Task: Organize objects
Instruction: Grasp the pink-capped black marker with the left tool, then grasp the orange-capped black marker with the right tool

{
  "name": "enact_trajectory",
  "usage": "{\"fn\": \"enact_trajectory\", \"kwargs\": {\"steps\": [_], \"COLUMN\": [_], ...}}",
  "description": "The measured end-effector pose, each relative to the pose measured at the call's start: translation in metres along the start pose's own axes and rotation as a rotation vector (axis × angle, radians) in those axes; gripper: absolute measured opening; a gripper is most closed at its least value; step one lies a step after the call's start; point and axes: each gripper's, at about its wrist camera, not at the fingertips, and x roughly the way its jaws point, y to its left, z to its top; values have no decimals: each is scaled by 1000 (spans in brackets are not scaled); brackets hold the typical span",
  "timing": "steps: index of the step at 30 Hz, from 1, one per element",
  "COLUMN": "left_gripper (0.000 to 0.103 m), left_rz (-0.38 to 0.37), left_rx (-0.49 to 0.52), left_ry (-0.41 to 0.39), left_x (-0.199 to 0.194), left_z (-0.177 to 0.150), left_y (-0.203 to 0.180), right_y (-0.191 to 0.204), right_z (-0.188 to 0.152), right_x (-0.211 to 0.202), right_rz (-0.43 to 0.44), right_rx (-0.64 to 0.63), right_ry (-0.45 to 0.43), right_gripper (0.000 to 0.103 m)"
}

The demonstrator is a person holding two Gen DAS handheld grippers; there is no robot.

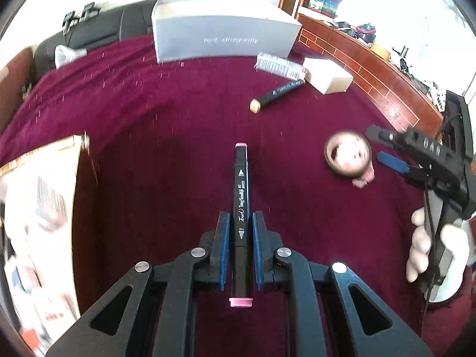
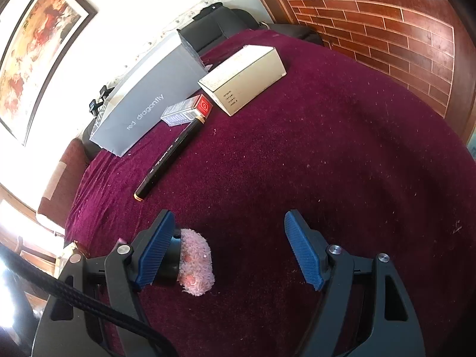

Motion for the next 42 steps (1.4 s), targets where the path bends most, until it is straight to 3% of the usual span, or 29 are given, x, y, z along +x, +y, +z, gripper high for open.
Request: {"fn": "enact_trajectory", "kwargs": {"steps": [3,5,9,12,18,21,24,26,29,36,42], "left_gripper": [11,11,12,15,20,12,12,12,12,11,9], "left_rz": [-1,-7,2,17,-11,-39,-87,-105,-112,-129,-124], "left_rx": [-21,-39,-59,-71,-121,-125,-145,-153,-143,-145,-108], "left_ry": [18,11,10,-5,-43,-37,-32,-28,-30,-36,-87], "left_x": [6,7,10,13,9,6,2,-1,-5,-21,-51], "left_z": [-10,-12,-5,-2,-12,-16,-21,-25,-31,-48,-58], "left_y": [2,3,0,-3,-1,0,3,3,1,-3,-16], "right_y": [4,22,66,88,116,125,139,146,144,121,117], "right_z": [6,15,37,52,72,74,70,64,57,35,7], "right_x": [3,9,37,76,125,143,151,154,148,111,62], "right_rz": [85,92,-10,-82,-226,-303,-357,-389,-370,-282,-212], "right_rx": [92,78,-8,-6,-14,-35,-111,-174,-206,-196,-213], "right_ry": [75,115,152,209,222,235,223,210,204,203,174], "right_gripper": [76,76,76,76,70,64,46,25,12,12,12]}}
